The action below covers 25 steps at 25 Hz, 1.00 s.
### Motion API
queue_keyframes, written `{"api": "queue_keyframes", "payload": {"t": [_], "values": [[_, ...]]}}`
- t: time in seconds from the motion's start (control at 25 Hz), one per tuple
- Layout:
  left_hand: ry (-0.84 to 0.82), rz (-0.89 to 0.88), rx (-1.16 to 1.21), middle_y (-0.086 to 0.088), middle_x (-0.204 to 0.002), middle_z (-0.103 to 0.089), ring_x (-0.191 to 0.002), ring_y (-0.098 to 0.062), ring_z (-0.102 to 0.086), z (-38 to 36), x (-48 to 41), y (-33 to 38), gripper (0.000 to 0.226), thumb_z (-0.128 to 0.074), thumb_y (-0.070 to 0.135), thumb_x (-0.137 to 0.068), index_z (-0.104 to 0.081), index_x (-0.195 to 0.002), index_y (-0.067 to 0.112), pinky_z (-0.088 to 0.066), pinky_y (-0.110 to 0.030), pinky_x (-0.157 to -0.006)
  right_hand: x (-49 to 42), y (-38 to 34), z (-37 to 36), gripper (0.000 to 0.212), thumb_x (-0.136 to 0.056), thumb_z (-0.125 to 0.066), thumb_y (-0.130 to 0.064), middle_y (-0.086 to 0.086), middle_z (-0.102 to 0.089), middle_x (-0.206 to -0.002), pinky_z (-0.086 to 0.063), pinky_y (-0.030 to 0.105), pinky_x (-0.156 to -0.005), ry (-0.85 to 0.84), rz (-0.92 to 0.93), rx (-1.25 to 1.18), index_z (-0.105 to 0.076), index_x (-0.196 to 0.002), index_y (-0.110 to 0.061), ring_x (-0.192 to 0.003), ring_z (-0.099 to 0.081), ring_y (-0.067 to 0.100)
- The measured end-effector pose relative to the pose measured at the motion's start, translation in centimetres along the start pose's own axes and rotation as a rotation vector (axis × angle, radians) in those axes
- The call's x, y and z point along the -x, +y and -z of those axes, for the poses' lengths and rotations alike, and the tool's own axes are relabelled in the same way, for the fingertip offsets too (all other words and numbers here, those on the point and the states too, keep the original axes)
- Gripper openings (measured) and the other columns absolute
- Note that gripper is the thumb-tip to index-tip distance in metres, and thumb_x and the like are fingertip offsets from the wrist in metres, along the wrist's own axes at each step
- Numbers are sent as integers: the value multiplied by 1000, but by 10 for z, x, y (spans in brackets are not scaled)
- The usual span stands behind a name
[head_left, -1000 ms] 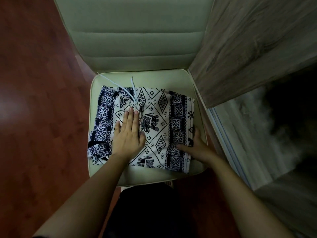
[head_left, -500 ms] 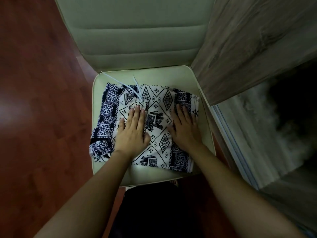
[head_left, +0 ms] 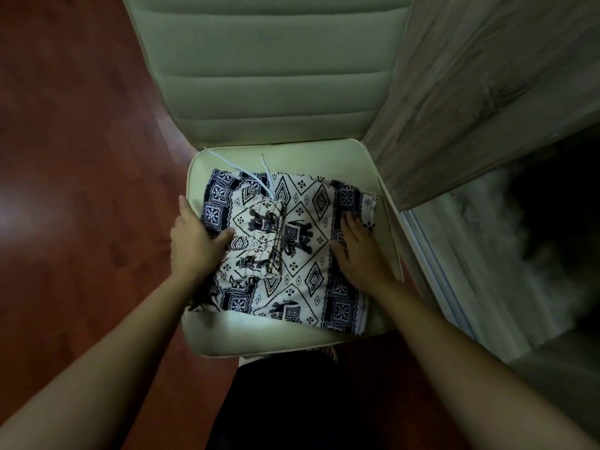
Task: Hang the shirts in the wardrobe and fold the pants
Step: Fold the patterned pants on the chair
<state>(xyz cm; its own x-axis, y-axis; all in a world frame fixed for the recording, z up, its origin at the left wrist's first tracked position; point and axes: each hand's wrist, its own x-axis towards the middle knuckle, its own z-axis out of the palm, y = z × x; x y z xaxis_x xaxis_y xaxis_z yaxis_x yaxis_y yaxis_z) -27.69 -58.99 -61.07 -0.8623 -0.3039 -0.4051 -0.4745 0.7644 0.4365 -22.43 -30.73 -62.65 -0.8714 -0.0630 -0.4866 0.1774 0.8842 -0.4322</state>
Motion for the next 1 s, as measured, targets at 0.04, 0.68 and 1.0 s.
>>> {"api": "queue_keyframes", "payload": {"t": [0.04,0.68,1.0], "values": [[-65,67,18,-21,-126,-54,-108,-38,-58,0,-7,-1,85,-78,42,-70,-34,-133,6,-48,-50,-94,5,-5,-1,64,-99,-24,-44,7,4,-159,-4,37,-120,-27,-29,-6,-5,-149,-9,-146,2,22],[248,-1066,-372,-19,-84,-58,-68,-31,-57,34,15,120,26,-68,10,-77,-62,-100,-1,-45,-34,-51,38,-53,13,77,-93,-4,-60,14,-39,-147,-29,39,-107,-169,-670,-1220,-29,-145,-8,-130,-44,29],[113,-1018,-509,-7,-105,-42,-88,-26,-48,-83,117,0,48,-64,22,-76,-49,-121,13,-43,-38,-74,44,-23,4,94,-72,-14,-84,7,-70,-99,-50,28,-67,-92,-637,-1509,-61,-115,-16,-84,-67,18]]}}
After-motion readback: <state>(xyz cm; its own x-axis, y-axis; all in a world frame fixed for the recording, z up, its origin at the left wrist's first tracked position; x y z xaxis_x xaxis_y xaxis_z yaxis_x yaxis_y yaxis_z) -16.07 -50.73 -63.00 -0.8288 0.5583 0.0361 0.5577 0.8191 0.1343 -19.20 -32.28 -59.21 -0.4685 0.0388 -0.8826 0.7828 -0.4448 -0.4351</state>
